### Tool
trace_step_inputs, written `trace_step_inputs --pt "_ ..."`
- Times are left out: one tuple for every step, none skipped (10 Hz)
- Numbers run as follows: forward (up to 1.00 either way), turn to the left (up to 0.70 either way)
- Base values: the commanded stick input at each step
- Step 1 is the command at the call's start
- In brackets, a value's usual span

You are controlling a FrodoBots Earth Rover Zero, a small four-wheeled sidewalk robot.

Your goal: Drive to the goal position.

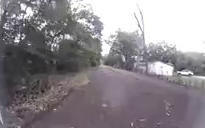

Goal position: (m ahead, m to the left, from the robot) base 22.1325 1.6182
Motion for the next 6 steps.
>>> trace_step_inputs --pt "0.7 0.0" --pt "0.7 0.0" --pt "0.7 0.0" --pt "0.7 0.0" --pt "0.7 0.0" --pt "0.7 0.0"
